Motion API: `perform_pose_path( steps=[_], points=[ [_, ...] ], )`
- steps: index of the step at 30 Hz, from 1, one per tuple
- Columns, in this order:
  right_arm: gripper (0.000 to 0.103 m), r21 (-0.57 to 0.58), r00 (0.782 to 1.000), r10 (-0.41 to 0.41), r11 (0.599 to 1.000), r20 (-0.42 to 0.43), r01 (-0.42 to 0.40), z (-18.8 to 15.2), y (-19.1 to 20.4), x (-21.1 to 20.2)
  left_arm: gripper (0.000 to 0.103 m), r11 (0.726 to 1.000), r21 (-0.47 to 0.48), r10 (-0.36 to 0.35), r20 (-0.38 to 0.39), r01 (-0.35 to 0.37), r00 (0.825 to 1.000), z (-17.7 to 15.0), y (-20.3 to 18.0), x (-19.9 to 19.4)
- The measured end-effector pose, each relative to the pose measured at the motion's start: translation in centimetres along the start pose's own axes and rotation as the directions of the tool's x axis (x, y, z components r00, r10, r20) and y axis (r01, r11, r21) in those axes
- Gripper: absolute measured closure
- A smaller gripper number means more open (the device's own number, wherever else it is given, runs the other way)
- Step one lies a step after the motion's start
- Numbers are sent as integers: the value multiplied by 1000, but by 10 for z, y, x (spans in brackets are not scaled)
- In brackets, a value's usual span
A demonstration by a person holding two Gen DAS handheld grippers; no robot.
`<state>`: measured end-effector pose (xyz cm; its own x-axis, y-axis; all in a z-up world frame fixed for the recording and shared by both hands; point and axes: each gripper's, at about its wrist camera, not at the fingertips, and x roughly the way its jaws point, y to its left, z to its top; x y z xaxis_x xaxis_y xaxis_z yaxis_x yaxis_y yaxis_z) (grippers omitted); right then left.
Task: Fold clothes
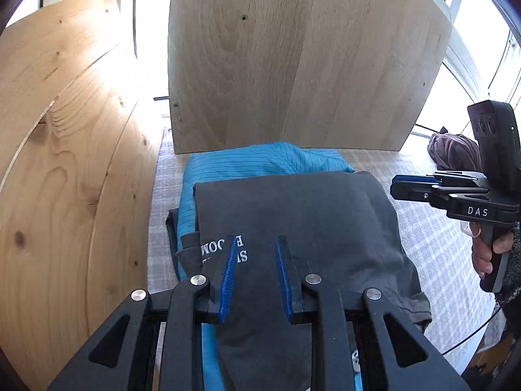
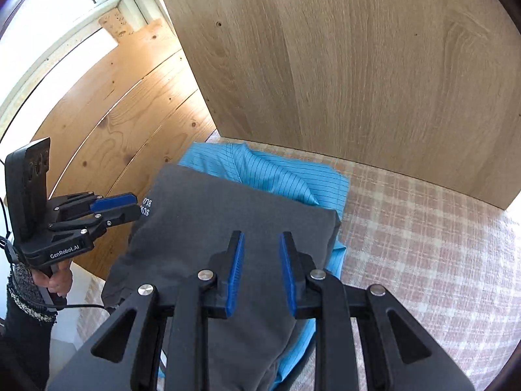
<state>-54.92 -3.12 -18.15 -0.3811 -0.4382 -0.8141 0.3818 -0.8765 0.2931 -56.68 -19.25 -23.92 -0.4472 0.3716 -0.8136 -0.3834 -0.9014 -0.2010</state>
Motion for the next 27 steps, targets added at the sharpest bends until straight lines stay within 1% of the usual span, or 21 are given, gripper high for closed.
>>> perform_pose_path(
  steps=[1, 2, 4, 6, 8, 11, 12, 15, 17, 18, 19, 20, 22, 24, 27],
  points=[
    [81, -1, 1000, -4, 1000, -26, 4, 3, 0, 15, 80, 1000, 4, 20, -28, -20, 999, 1, 1, 14],
    [81, -13, 998, -22, 1000, -54, 21, 3, -1, 26, 82, 999, 10, 40, -55, -39, 998, 2, 1, 28],
    [81, -51, 993, -65, 997, -99, 60, 1, 0, 45, 81, 997, 41, 64, -95, -60, 993, -1, 1, 51],
    [81, -92, 990, -96, 992, -107, 87, 3, 6, 52, 81, 997, 53, 68, -99, -63, 993, -3, -1, 53],
    [81, -99, 993, -96, 991, -72, 89, 1, 11, 34, 82, 997, 62, 47, -64, -43, 997, -9, -12, 30],
    [81, -89, 999, -46, 995, -12, 44, -13, 17, -7, 82, 997, 77, 15, -10, -14, 1000, -18, -28, -4],
    [81, -88, 1000, -26, 996, -1, 26, -21, 20, -19, 82, 996, 84, 1, 6, -2, 1000, -22, -34, -15],
    [81, -110, 1000, -25, 994, 0, 25, -44, 20, -31, 82, 984, 144, -105, 21, 101, 994, -44, -73, -39],
    [81, -121, 998, -59, 991, -38, 54, -48, 13, -26, 82, 964, 176, -202, 2, 198, 979, -53, -101, -44],
    [81, -127, 995, -78, 989, -60, 70, -50, 9, -22, 82, 949, 194, -252, -14, 250, 968, -56, -115, -43],
    [81, -122, 993, -86, 990, -80, 76, -49, 4, -17, 81, 933, 218, -286, -30, 286, 958, -58, -127, -40],
    [81, -113, 991, -89, 991, -99, 77, -48, 0, -11, 81, 923, 247, -293, -46, 295, 955, -61, -139, -36],
    [81, -113, 988, -99, 990, -122, 85, -44, -6, 0, 82, 907, 272, -304, -108, 322, 947, -72, -155, -23],
    [81, -115, 984, -122, 988, -129, 107, -38, -10, 10, 82, 892, 280, -312, -184, 355, 932, -86, -168, -8],
    [81, -115, 981, -133, 986, -144, 117, -33, -11, 15, 82, 883, 309, -266, -295, 355, 918, -114, -177, 18]
  ],
)
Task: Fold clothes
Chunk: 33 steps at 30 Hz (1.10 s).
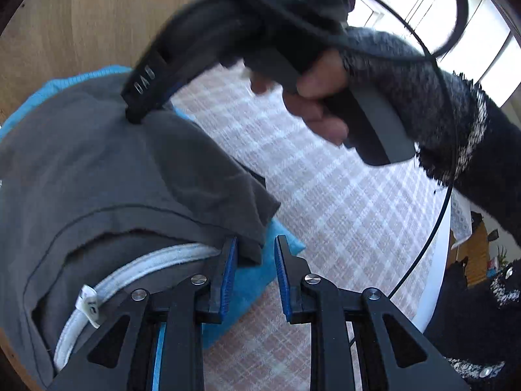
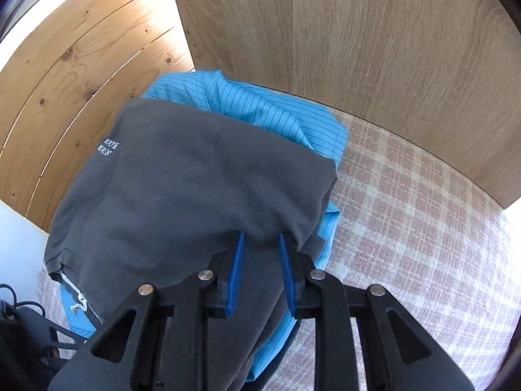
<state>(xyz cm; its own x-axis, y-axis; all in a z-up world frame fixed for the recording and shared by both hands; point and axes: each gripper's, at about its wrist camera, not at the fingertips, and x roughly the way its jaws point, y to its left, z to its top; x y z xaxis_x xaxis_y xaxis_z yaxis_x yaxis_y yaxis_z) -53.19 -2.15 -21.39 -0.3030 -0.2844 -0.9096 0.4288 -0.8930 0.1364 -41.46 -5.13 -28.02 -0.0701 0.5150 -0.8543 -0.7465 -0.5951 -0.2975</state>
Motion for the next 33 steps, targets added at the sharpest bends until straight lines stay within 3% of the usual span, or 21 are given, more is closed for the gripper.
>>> perform_pose_path(
  steps=[3, 5, 7, 10, 13, 16, 19, 22, 26, 29, 33],
  points=[
    [81, -6, 999, -7, 1000, 31, 7, -2, 2, -15, 82, 1000, -4, -8, -16, 7, 1000, -7, -6, -4],
    [81, -3, 996, 3, 1000, 88, -3, -9, 3, -35, 82, 999, -17, -35, 52, 36, 998, -3, -10, -31],
    [81, 14, 993, 51, 998, 108, -53, -14, 0, -47, 82, 1000, 5, -5, 133, 5, 991, 6, -12, -57],
    [81, 27, 995, 72, 997, 69, -74, -17, -3, -42, 82, 1000, 6, 7, 186, -8, 983, 27, -9, -62],
    [81, 6, 999, 49, 999, 13, -49, -21, -4, -26, 82, 999, 32, -31, 137, 27, 990, 37, -7, -30],
    [81, 9, 999, 3, 1000, -35, -3, -16, -13, 0, 83, 999, 17, -40, 37, 39, 998, 28, -5, 9],
    [81, 61, 1000, 11, 998, -27, -10, -10, -24, 4, 82, 999, 29, -21, 45, 20, 999, 21, -8, 15],
    [81, 36, 999, -31, 999, 8, 31, -16, -21, -16, 82, 998, -6, -65, 83, 66, 994, 17, -10, -8],
    [80, 92, 994, 106, 990, 3, -106, -50, -22, -49, 82, 996, 53, -85, 151, 78, 985, 15, -30, -34],
    [80, 164, 979, 195, 969, -55, -184, -73, -25, -53, 82, 992, 81, -109, 133, 98, 985, 17, -39, -24],
    [80, 167, 975, 199, 969, -100, -181, -77, -21, -47, 82, 995, 57, -82, 77, 77, 994, 14, -41, -2]
  ],
)
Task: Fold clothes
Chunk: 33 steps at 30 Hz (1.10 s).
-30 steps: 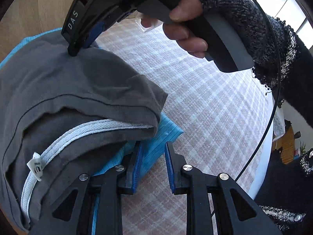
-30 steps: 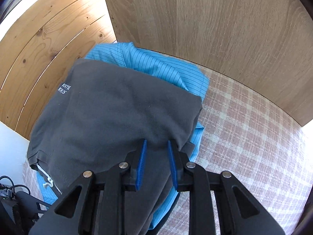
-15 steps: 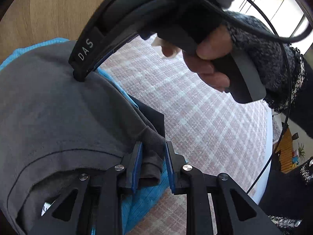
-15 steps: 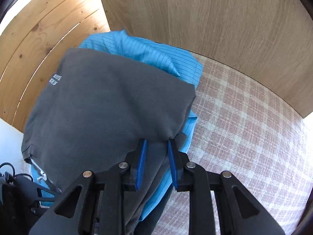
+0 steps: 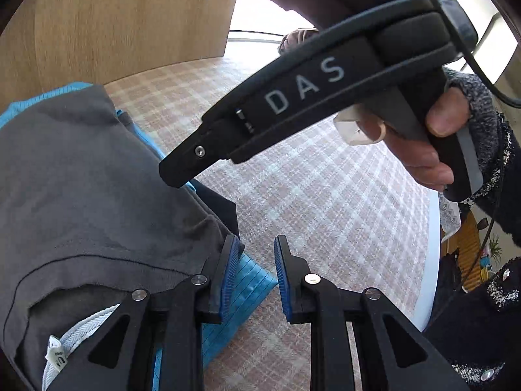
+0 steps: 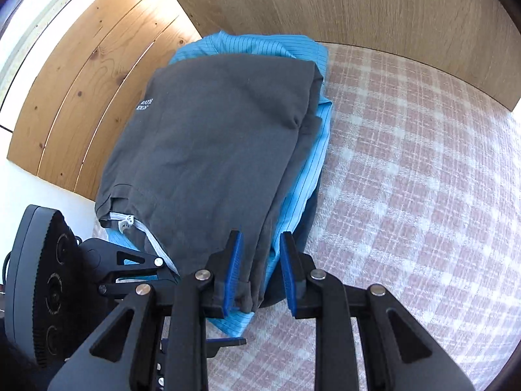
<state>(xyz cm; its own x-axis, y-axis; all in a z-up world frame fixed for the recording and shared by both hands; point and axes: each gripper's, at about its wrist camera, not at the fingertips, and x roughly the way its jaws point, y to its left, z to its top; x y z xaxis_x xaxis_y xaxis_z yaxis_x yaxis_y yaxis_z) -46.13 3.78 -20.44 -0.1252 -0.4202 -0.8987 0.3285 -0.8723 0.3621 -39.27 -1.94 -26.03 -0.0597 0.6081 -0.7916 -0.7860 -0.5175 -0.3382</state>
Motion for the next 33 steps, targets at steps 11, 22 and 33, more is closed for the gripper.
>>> perform_pose_path(
  steps=[11, 22, 33],
  points=[
    [98, -56, 999, -34, 998, -5, 34, 12, 13, 13, 82, 998, 37, 60, -57, -58, 997, -3, -22, 3],
    [97, 7, 999, 23, 1000, -33, -23, 17, 5, 4, 79, 989, -36, 144, 82, -142, 986, 15, -52, -41],
    [96, -1, 999, 23, 1000, -27, -23, 15, 3, 1, 98, 953, -116, 284, 3, -282, 959, 11, -72, 0]
  ],
)
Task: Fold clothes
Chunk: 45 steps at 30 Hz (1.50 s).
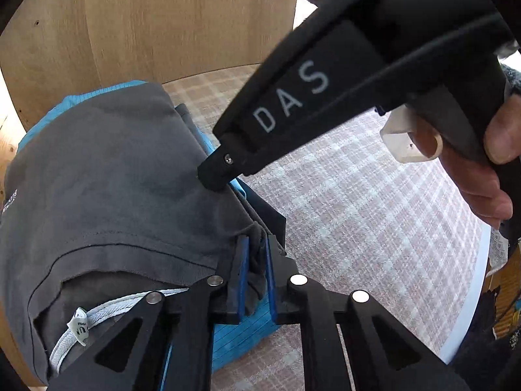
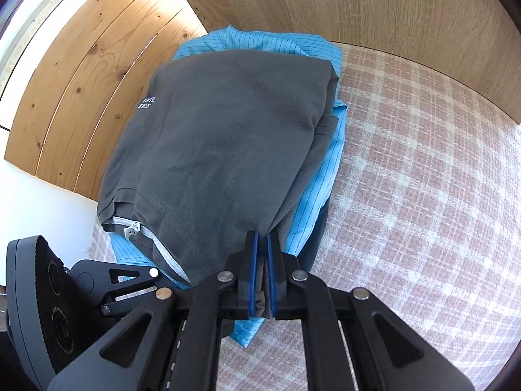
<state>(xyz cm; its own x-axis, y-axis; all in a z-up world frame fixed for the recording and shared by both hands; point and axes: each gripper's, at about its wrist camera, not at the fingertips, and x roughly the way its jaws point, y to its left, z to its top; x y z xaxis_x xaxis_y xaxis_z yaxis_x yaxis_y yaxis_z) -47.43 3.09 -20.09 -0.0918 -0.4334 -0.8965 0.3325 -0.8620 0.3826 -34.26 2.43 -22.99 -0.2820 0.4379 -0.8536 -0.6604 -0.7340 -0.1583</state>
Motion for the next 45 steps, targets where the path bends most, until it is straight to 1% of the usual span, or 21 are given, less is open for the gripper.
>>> perform_pose_path(
  steps=[1, 3, 7, 10, 12, 13, 15, 17, 18, 20, 22, 23, 26, 28, 30, 33, 34, 35, 38, 42, 45],
  points=[
    [96, 8, 1000, 11, 1000, 4, -11, 0, -2, 0, 101, 1000, -1, -11, 1, 11, 1000, -1, 6, 0],
    [97, 23, 999, 33, 999, 11, -33, -1, -6, -1, 101, 1000, 17, -18, 6, 18, 1000, -2, 10, -2],
    [98, 130, 995, 84, 987, 55, -91, 4, -30, -3, 102, 998, 48, -38, 6, 38, 999, -6, 0, -8],
    [98, 153, 989, 128, 979, 74, -138, 5, -35, -3, 103, 993, 65, -93, -16, 94, 996, -14, -5, -12],
    [98, 165, 990, 105, 979, 93, -120, 2, -40, -10, 103, 991, 62, -119, -18, 120, 993, -20, -8, -17],
    [98, 171, 991, 90, 979, 104, -107, 1, -42, -14, 103, 990, 66, -123, -15, 124, 992, -23, -10, -20],
    [97, 174, 989, 117, 976, 90, -131, 2, -43, -15, 103, 992, 67, -112, 2, 111, 994, -24, -14, -27],
    [96, 163, 989, 128, 977, 75, -139, 2, -42, -13, 103, 994, 58, -90, 49, 88, 995, -20, -19, -36],
    [96, 160, 989, 128, 978, 68, -138, 3, -40, -12, 100, 996, 51, -83, 59, 80, 995, -16, -21, -36],
    [96, 143, 990, 127, 981, 57, -134, 1, -38, -13, 86, 998, 29, -59, 63, 57, 996, -1, -5, -29],
    [96, 105, 991, 123, 986, 54, -128, -13, -38, -20, 88, 998, 30, -50, 58, 48, 997, 9, 37, -47],
    [96, 81, 991, 120, 989, 56, -125, -21, -36, -22, 84, 998, 30, -51, 53, 50, 997, 17, 47, -51],
    [96, 26, 983, 140, 989, 120, -144, -64, -32, -32, 85, 998, -38, -40, 20, 40, 999, 42, 82, -45],
    [96, -36, 981, 125, 992, 149, -121, -90, -24, -33, 85, 995, -99, -37, -31, 34, 999, 61, 107, -41],
    [96, -77, 982, 98, 993, 163, -87, -104, -14, -30, 82, 994, -107, -11, -101, 0, 995, 81, 118, -33],
    [96, -110, 980, 78, 992, 183, -59, -108, -5, -27, 82, 997, -36, 57, -180, -64, 982, 99, 110, -16],
    [96, -117, 979, 92, 991, 180, -71, -107, -3, -26, 81, 998, -8, 64, -203, -67, 977, 102, 103, -9],
    [96, -117, 980, 95, 990, 176, -75, -105, -4, -24, 77, 998, 16, 68, -225, -66, 972, 101, 98, 0],
    [92, -120, 984, 86, 991, 158, -67, -97, -3, -15, 78, 995, 55, 90, -274, -78, 957, 105, 87, 11],
    [85, -128, 990, 71, 990, 124, -55, -92, -3, -2, 78, 994, 83, 89, -301, -67, 949, 103, 80, 18],
    [85, -131, 990, 86, 989, 110, -71, -89, -2, 5, 78, 993, 105, 90, -301, -61, 949, 104, 81, 23]
  ],
)
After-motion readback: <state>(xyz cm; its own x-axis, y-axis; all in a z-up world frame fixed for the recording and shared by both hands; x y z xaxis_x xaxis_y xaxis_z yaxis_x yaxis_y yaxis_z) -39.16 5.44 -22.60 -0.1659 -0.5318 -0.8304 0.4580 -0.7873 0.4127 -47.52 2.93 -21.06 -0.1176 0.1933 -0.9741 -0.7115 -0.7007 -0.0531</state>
